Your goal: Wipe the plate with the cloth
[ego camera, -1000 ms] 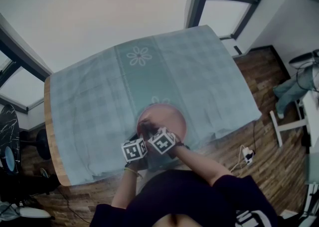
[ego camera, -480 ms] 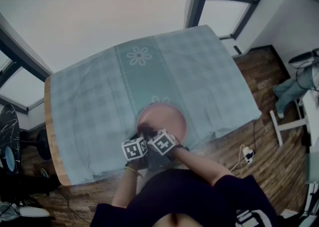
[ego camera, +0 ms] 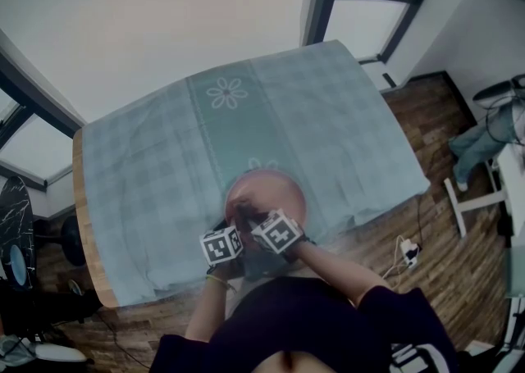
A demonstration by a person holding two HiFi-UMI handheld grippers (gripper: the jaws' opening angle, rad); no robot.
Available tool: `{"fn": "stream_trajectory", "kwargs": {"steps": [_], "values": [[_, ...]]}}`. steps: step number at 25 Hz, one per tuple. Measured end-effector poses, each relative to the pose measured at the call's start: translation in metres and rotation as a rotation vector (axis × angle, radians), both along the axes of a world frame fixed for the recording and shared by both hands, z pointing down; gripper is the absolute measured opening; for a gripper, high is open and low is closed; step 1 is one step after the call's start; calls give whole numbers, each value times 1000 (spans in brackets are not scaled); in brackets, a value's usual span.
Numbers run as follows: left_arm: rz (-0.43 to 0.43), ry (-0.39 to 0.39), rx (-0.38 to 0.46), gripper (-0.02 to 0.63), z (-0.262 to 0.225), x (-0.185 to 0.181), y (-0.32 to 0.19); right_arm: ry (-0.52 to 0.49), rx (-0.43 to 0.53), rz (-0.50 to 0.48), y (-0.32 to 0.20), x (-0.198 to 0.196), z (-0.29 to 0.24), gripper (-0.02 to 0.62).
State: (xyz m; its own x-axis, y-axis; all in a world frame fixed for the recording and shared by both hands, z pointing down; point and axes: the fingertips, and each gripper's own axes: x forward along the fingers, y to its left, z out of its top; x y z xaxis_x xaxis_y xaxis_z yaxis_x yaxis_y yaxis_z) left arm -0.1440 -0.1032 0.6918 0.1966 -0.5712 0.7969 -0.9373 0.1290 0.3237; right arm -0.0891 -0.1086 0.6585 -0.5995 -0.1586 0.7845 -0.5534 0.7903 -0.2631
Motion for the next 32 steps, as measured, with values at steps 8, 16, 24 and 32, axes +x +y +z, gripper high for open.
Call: {"fn": "stream_trajectory", "kwargs": {"steps": [8,16,24,32], "values": [[1,1,-1,55,1,-1,1,46,65,45,-39,29,-10,32],[3,3,-3,55,1,0,0,134,98,73,-71,61,3,32],[5,3,-7,55,1,0,0,250,123,117,-93,87,18,32],[6,4,-5,56,1,-1,0,343,129,91,-93,91,27,32]]}}
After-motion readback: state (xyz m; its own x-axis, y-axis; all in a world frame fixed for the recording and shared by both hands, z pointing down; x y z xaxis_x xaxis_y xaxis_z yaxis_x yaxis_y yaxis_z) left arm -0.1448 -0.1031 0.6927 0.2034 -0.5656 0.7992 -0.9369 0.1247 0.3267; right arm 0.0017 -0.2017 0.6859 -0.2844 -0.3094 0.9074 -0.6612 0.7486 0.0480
